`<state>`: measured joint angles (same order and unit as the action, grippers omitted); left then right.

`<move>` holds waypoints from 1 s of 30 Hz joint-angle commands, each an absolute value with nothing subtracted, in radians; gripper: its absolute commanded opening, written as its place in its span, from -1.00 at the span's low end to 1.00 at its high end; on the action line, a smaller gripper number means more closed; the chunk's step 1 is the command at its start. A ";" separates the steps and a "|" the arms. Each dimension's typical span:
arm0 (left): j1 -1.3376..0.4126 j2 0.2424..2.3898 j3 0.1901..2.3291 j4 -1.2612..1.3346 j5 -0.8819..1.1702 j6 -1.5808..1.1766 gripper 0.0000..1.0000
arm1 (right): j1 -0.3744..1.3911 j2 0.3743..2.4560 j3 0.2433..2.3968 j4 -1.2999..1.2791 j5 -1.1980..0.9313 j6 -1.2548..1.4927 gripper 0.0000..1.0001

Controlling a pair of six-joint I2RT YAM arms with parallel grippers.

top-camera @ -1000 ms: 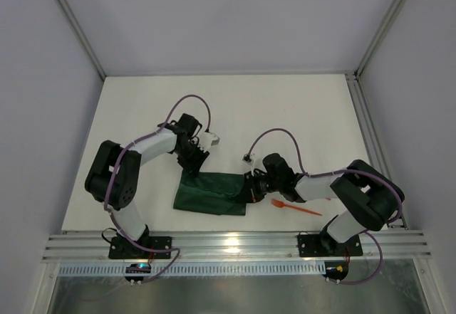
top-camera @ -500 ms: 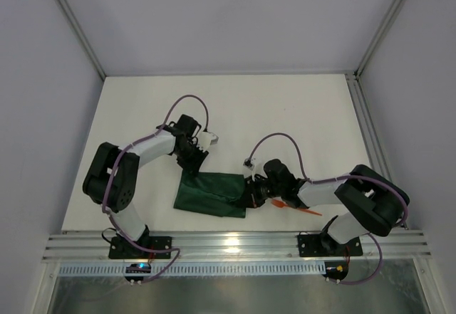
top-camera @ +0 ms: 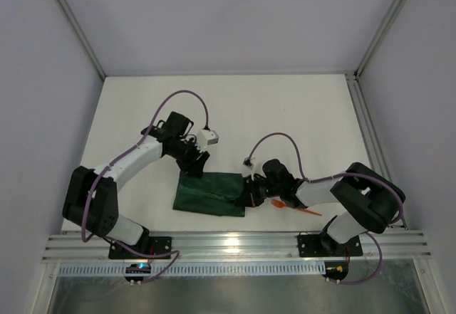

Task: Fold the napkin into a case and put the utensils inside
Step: Smooth out the 2/3-rectangle-folded napkin at the center of the board.

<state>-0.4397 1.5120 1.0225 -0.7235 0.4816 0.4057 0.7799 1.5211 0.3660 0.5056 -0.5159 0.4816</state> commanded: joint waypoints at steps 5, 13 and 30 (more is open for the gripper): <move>-0.439 1.479 0.971 -0.856 0.471 0.517 -0.12 | 0.785 1.542 0.394 0.538 -0.492 0.494 -0.93; -0.437 1.517 0.904 -0.791 0.390 0.485 -0.34 | 0.785 1.548 0.405 0.522 -0.491 0.488 -0.93; -0.434 1.520 0.844 -0.845 0.376 0.549 -0.82 | 0.785 1.540 0.399 0.541 -0.471 0.506 -0.93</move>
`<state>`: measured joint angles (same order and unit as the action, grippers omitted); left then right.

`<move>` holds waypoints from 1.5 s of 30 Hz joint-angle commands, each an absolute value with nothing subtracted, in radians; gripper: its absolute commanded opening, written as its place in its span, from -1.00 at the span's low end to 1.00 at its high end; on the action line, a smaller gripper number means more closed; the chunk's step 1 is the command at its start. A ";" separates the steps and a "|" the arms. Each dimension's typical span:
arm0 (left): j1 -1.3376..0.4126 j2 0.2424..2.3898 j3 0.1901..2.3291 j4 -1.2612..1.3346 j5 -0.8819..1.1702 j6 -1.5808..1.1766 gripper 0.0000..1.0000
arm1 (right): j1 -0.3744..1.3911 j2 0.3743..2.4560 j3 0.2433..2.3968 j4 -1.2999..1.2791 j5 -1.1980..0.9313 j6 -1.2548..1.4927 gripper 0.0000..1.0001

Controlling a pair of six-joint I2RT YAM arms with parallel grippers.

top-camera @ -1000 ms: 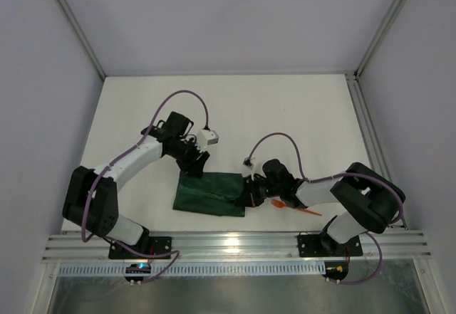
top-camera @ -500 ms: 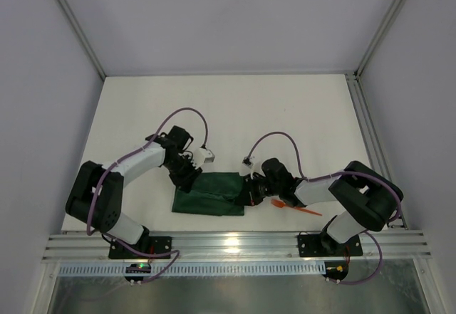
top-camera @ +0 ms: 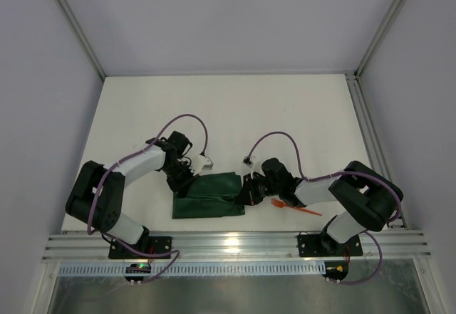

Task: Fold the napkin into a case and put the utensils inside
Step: Smooth out the 2/3-rectangle-folded napkin at the center of the board.

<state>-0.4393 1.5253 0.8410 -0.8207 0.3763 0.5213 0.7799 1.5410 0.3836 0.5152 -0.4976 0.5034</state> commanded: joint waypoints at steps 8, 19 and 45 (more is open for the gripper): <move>-0.419 1.491 0.865 -0.899 0.414 0.584 -0.71 | 0.785 1.546 0.399 0.545 -0.471 0.508 -0.93; -0.388 1.442 0.928 -0.904 0.451 0.525 -0.16 | 0.785 1.552 0.408 0.542 -0.479 0.502 -0.93; -0.425 1.442 0.772 -0.841 0.376 0.635 -0.30 | 0.787 1.563 0.446 0.517 -0.500 0.486 -0.93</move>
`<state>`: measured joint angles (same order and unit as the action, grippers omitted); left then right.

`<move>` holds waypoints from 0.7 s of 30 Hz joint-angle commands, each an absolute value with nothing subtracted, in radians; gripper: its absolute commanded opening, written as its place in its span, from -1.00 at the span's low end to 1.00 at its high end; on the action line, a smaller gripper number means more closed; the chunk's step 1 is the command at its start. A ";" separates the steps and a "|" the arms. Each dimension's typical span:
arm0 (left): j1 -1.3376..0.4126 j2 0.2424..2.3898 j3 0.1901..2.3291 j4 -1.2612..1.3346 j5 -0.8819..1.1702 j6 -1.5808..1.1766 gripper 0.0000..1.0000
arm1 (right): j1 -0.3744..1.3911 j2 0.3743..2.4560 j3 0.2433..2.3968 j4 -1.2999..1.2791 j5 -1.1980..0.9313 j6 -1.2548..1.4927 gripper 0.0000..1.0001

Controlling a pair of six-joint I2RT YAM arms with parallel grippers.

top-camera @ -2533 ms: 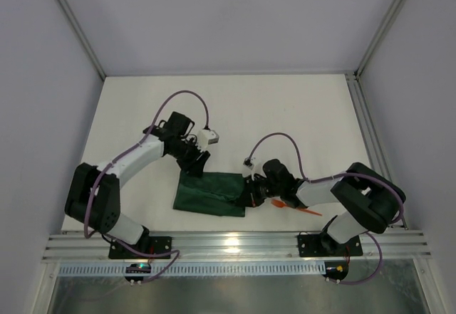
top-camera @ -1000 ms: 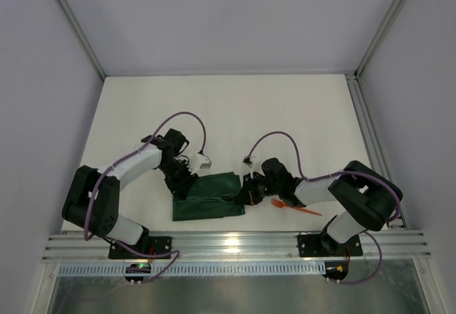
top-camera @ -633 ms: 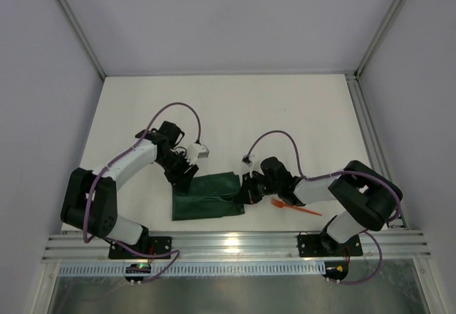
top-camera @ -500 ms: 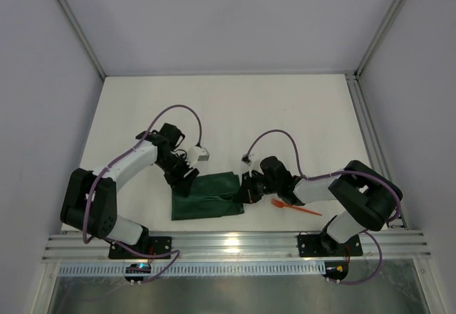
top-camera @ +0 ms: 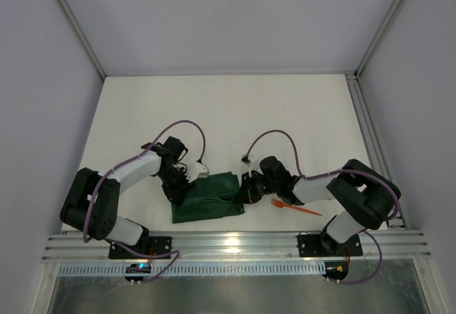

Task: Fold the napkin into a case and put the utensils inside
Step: Smooth out the 2/3-rectangle-folded napkin at the center of the board.

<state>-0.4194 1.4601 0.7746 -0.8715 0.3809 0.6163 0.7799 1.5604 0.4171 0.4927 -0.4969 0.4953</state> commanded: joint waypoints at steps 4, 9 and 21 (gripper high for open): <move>-0.425 1.430 0.769 -0.851 0.380 0.638 -0.62 | 0.785 1.557 0.446 0.517 -0.495 0.491 -0.92; -0.425 1.434 0.767 -0.862 0.385 0.644 -0.92 | 0.787 1.548 0.456 0.506 -0.492 0.500 -0.68; -0.425 1.428 0.764 -0.856 0.374 0.643 -1.00 | 0.784 1.358 0.591 0.223 -0.367 0.416 0.01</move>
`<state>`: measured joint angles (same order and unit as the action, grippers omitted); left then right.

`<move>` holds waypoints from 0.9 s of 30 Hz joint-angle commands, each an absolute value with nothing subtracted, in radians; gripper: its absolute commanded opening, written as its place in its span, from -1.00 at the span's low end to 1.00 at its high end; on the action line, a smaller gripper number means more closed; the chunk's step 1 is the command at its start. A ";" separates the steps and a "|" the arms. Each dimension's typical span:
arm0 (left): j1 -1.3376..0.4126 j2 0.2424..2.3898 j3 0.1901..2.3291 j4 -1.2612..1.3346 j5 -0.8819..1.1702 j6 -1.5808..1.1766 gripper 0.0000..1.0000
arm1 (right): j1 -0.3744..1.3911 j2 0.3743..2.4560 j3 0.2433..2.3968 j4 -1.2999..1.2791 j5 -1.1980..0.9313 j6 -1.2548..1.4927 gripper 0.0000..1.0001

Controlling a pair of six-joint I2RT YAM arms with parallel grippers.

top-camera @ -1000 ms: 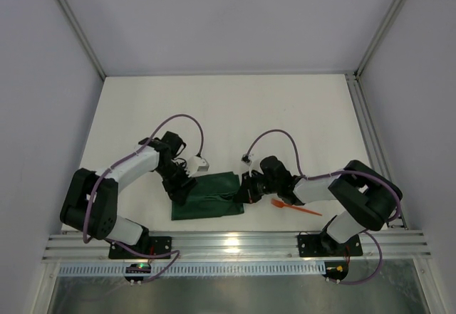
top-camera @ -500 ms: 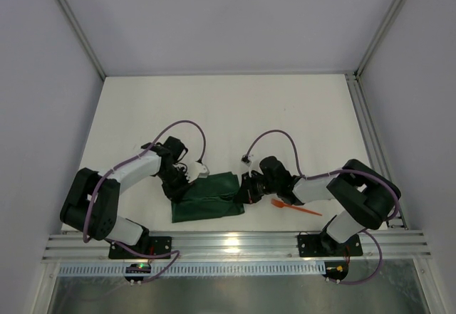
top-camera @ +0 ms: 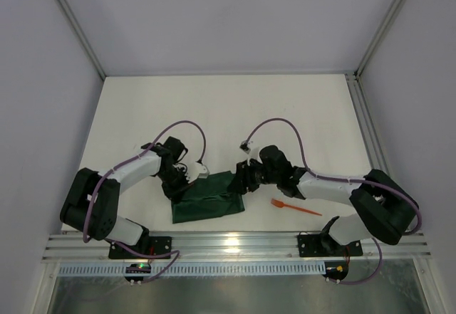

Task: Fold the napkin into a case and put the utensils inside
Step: Smooth out the 2/3-rectangle-folded napkin at the center of the board.

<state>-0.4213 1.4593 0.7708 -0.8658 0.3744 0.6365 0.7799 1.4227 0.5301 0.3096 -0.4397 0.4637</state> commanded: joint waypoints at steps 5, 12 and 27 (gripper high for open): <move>-0.425 1.424 0.759 -0.854 0.376 0.630 -1.00 | 0.784 1.394 0.658 0.225 -0.325 0.406 -0.10; -0.425 1.411 0.767 -0.859 0.377 0.617 -1.00 | 0.796 1.626 0.738 0.424 -0.456 0.514 -0.81; -0.425 1.422 0.762 -0.903 0.371 0.630 -1.00 | 0.830 1.862 0.792 0.410 -0.361 0.696 -0.92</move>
<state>-0.4213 1.4414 0.7624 -0.8734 0.3729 0.6285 0.8280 1.8446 0.7677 0.4160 -0.4313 0.6376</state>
